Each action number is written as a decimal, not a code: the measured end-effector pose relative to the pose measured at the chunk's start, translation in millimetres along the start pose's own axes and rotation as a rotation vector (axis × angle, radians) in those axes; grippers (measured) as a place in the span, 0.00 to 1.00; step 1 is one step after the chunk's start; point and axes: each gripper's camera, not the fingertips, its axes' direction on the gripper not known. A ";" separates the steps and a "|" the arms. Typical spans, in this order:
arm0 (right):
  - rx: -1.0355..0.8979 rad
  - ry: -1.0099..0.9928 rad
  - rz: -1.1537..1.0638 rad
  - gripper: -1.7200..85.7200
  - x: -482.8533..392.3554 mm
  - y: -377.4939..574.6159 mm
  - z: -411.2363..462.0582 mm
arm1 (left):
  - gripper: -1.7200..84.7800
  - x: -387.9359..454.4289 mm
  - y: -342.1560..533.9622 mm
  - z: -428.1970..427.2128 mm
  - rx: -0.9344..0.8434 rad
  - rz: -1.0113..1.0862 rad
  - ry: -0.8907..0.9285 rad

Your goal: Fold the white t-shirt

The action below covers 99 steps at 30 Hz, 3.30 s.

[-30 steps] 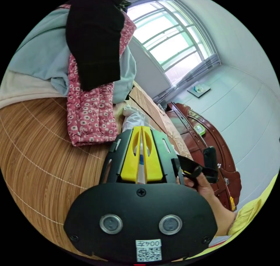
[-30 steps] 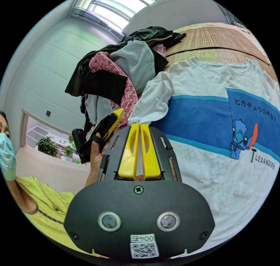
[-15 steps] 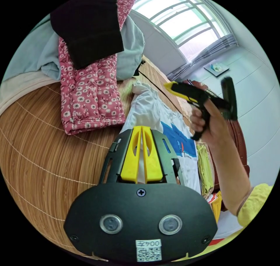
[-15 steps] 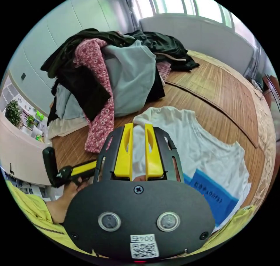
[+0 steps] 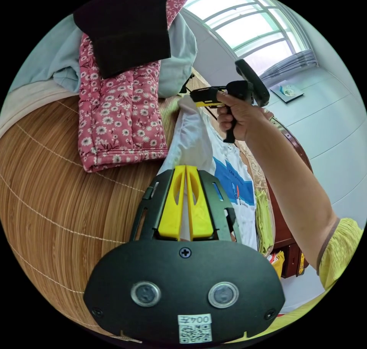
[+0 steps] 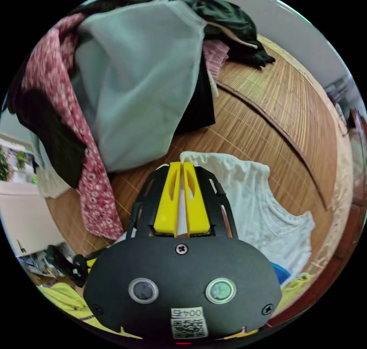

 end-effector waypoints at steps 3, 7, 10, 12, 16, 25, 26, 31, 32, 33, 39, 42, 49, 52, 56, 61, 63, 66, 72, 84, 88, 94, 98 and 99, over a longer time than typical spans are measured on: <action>0.139 -0.291 0.152 0.03 35.0 1.4 1.1 | 0.02 -1.2 -1.7 1.4 -0.002 -0.005 -0.001; 0.045 -0.454 0.187 0.08 53.6 3.2 29.2 | 0.02 -8.3 -3.9 3.3 -0.009 -0.031 0.026; 0.104 -0.510 0.204 0.11 68.2 16.2 13.6 | 0.02 -11.0 -4.8 3.2 -0.007 -0.041 0.030; 0.172 -0.546 0.198 0.12 74.7 27.8 -1.8 | 0.02 -11.5 -5.4 2.8 -0.004 -0.042 0.026; 0.224 -0.432 0.097 0.11 67.8 59.1 -29.2 | 0.02 -16.3 -5.5 1.3 0.003 -0.059 0.039; 0.136 -0.098 -0.076 0.14 33.0 122.8 -22.1 | 0.02 -29.9 -1.6 -9.6 0.069 -0.147 0.003; 0.123 -0.093 -0.075 0.14 31.3 127.8 -17.9 | 0.02 -31.4 -0.4 -11.6 0.083 -0.159 -0.005; 0.111 -0.014 -0.086 0.08 13.0 144.6 -10.1 | 0.02 -33.8 1.2 -15.0 0.097 -0.168 -0.017; 0.124 0.017 -0.090 0.06 6.3 149.3 -13.8 | 0.02 -34.1 1.2 -15.4 0.097 -0.166 -0.016; 0.141 0.028 -0.096 0.05 2.4 152.1 -17.4 | 0.02 -34.6 1.4 -15.9 0.096 -0.164 -0.017; 0.182 0.162 0.036 0.06 -6.2 170.2 -28.0 | 0.02 -37.5 2.8 -18.8 0.096 -0.166 -0.025; 0.172 0.114 0.088 0.08 -5.4 181.1 -24.1 | 0.02 -40.6 3.6 -20.3 0.094 -0.170 -0.018; 0.354 -0.154 -0.049 0.10 -55.6 241.0 -50.5 | 0.02 -46.9 5.7 -24.4 0.094 -0.177 0.001; 0.363 -0.179 -0.156 0.11 -87.2 286.1 -54.1 | 0.02 -50.2 7.4 -29.4 0.112 -0.180 0.020; 0.336 -0.126 -0.201 0.11 -119.0 344.8 -49.6 | 0.02 -54.8 11.8 -42.1 0.182 -0.195 0.039; 0.295 0.000 -0.243 0.12 -150.7 368.3 -36.5 | 0.02 -58.7 15.0 -44.4 0.190 -0.207 0.050; 0.307 0.027 -0.251 0.12 -156.7 365.6 -36.2 | 0.02 -59.6 15.8 -44.6 0.191 -0.209 0.057; 0.275 0.030 -0.255 0.11 -160.9 353.9 -32.9 | 0.02 -57.3 15.2 -46.6 0.196 -0.188 0.044; 0.216 0.012 -0.276 0.04 -163.5 343.9 -39.3 | 0.02 -57.5 14.0 -43.7 0.167 -0.192 -0.011; 0.345 -0.109 -0.175 0.05 -124.4 326.0 -65.1 | 0.02 -60.7 15.7 -44.9 0.160 -0.199 -0.010; 0.311 -0.094 -0.266 0.05 -144.0 260.3 -45.3 | 0.02 -63.2 15.9 -45.4 0.160 -0.204 -0.001; 0.135 -0.088 -0.366 0.07 -166.2 202.3 5.4 | 0.02 -65.4 15.2 -45.0 0.151 -0.210 -0.004; 0.299 -0.029 -0.309 0.03 -138.3 186.3 -27.8 | 0.02 -65.2 15.0 -45.8 0.148 -0.209 -0.007; 0.309 -0.023 -0.288 0.02 -132.0 180.9 -28.2 | 0.02 -64.6 14.9 -45.9 0.148 -0.207 -0.012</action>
